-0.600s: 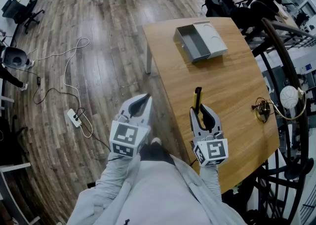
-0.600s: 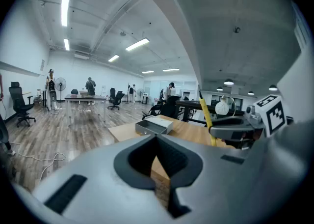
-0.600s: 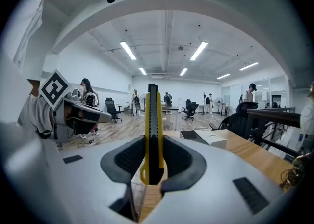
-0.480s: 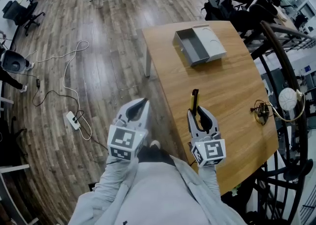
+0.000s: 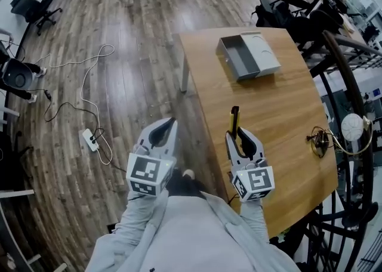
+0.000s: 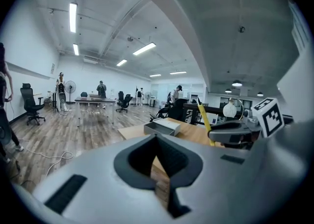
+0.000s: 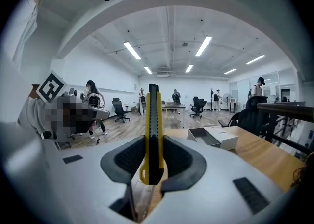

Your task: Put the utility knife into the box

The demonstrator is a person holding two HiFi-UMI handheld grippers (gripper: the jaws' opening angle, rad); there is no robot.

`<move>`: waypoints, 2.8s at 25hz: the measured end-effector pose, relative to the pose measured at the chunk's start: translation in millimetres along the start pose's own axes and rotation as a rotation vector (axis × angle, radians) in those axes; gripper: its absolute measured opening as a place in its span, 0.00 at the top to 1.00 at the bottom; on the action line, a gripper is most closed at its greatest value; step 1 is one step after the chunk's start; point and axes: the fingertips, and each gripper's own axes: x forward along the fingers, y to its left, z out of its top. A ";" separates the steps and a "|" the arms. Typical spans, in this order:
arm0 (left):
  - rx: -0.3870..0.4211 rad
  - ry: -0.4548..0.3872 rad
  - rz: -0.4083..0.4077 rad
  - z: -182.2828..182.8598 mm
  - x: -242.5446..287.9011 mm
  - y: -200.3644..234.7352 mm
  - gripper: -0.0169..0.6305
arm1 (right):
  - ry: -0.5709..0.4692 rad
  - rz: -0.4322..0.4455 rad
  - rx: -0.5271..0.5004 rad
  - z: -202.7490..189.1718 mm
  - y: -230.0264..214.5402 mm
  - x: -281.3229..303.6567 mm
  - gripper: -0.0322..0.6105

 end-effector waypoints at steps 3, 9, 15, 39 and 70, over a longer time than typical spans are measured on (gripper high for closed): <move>-0.008 0.006 0.024 -5.3 -2.9 8.6 0.95 | 0.002 0.024 0.006 -2.1 3.4 7.5 0.75; -0.020 0.013 0.046 -6.6 18.9 48.0 0.95 | 0.022 0.052 0.012 -1.2 2.6 54.8 0.75; -0.006 0.005 0.013 14.2 75.9 117.9 0.95 | 0.021 0.036 0.009 25.0 -3.8 142.6 0.75; 0.066 0.041 -0.136 61.5 212.1 265.8 0.95 | 0.068 -0.191 0.112 54.2 -43.6 300.5 0.75; 0.300 0.015 -0.709 162.4 482.7 82.4 0.95 | 0.047 -0.762 0.234 51.2 -278.9 246.4 0.75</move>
